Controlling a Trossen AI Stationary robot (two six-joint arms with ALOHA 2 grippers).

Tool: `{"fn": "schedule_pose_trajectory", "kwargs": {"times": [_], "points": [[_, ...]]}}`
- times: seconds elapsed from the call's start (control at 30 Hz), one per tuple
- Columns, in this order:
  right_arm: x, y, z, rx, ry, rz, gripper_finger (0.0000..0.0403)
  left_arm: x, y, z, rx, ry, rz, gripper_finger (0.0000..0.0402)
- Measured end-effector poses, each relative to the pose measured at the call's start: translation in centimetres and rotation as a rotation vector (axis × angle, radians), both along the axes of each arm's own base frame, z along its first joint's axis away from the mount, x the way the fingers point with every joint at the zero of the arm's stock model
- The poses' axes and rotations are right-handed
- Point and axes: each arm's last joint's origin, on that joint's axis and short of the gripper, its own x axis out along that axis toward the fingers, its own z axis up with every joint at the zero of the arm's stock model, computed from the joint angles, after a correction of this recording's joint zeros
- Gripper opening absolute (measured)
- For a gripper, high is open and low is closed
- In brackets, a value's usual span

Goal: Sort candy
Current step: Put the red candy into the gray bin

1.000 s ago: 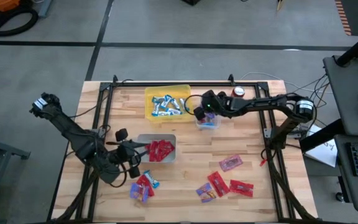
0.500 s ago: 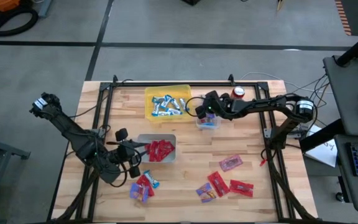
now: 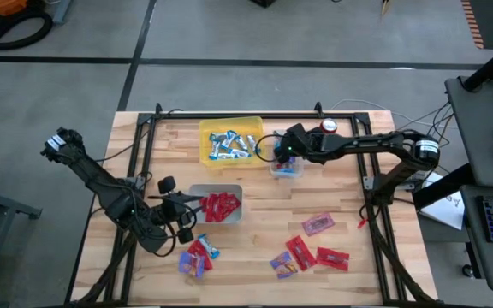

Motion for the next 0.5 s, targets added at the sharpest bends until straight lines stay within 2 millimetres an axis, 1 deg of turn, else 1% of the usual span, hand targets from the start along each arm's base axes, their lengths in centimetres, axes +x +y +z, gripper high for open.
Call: {"fn": "schedule_pose_trajectory", "kwargs": {"times": [0.13, 0.3, 0.43, 0.5], "points": [[0.1, 1.5, 2.4, 0.044, -0.04, 0.113, 0.0155, 0.0, 0.0, -0.2, 0.007, 0.011, -0.002, 0.0098], [0.1, 4.3, 5.0, 0.202, -0.146, 0.365, 0.0149, 0.0, -0.1, -0.3, 0.002, 0.046, -0.044, 0.0098], [-0.1, 7.0, 6.1, 0.356, -0.215, 0.555, 0.0149, 0.1, -0.2, -0.5, -0.007, 0.136, -0.163, 0.0093], [-0.2, 8.6, 6.1, 0.418, -0.206, 0.637, 0.015, 0.1, -0.4, -0.6, 0.007, 0.183, -0.236, 0.0087]]}}
